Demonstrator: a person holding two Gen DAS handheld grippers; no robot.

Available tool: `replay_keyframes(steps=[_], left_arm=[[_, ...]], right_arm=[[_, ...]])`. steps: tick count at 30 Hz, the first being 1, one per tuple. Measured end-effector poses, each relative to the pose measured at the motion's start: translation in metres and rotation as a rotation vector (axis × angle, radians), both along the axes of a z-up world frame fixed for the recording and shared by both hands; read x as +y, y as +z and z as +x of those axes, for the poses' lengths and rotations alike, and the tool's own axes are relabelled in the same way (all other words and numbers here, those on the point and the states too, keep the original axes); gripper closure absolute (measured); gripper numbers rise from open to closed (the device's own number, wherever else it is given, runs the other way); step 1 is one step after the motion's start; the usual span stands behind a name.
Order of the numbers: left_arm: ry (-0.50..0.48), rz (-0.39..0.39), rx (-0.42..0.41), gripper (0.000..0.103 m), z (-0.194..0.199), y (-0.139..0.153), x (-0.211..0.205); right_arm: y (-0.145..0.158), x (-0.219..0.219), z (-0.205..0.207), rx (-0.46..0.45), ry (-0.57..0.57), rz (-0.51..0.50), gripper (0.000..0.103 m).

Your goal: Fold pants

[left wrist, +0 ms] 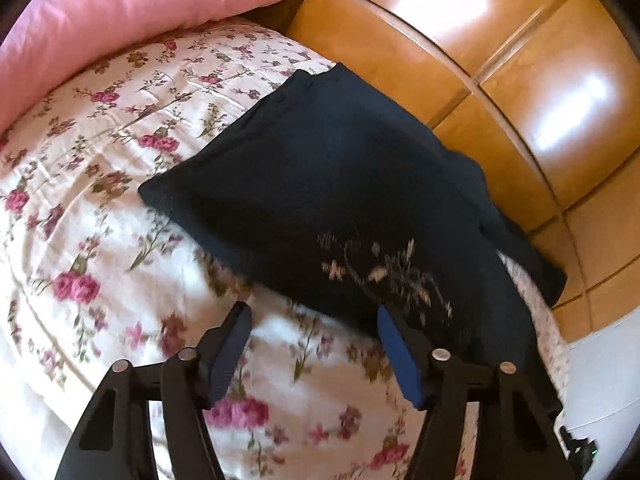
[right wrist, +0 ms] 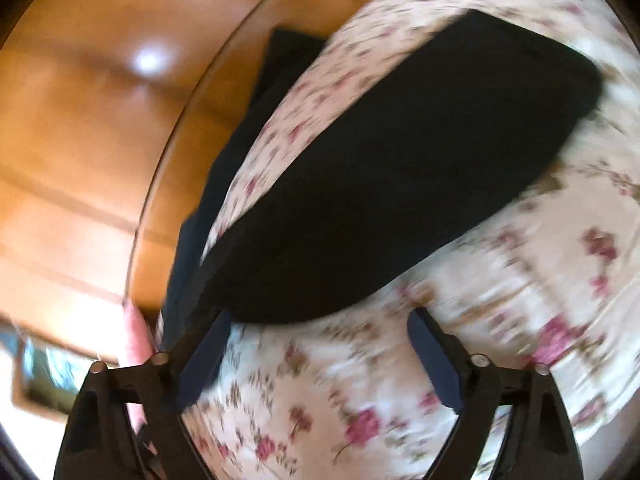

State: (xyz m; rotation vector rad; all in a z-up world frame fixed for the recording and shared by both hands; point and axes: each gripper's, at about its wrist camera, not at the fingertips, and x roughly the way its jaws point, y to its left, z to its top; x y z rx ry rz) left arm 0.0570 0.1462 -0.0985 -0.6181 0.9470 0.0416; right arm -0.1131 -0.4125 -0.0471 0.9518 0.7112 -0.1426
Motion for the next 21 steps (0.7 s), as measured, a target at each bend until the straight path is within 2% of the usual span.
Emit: replay_keyframes(steps=[2,5,7,8,9,12,14,18,21], left_arm=[[-0.003,-0.019,0.002,0.057,0.007,-0.004,0.002],[0.001,-0.053,0.007,0.064,0.016,-0.008,0.004],[0.003,-0.063,0.000,0.070,0.017,-0.007,0.005],[0.002,-0.073,-0.003,0.073,0.018,-0.007,0.007],[0.002,-0.085,-0.004,0.073,0.017,-0.007,0.009],[0.007,-0.130,-0.002,0.074,0.017,-0.011,0.016],[0.014,-0.137,-0.005,0.078,0.018,-0.012,0.019],[0.012,-0.117,-0.020,0.093,0.023,-0.008,0.018],[0.008,-0.092,-0.052,0.096,0.023,0.002,0.016]], right_arm=[[-0.003,-0.014,0.000,-0.021,-0.051,0.050,0.022],[0.000,-0.022,0.012,-0.012,-0.081,0.009,0.036],[0.001,-0.022,0.024,0.013,-0.083,-0.037,0.057],[0.001,-0.023,0.027,0.024,-0.083,-0.056,0.064],[0.000,-0.025,0.032,0.045,-0.085,-0.080,0.076],[-0.009,-0.036,0.037,0.042,-0.079,-0.075,0.082],[-0.012,-0.037,0.041,0.043,-0.071,-0.075,0.082],[-0.007,-0.035,0.048,0.066,-0.045,-0.126,0.084],[0.005,-0.034,0.053,0.080,-0.023,-0.192,0.088]])
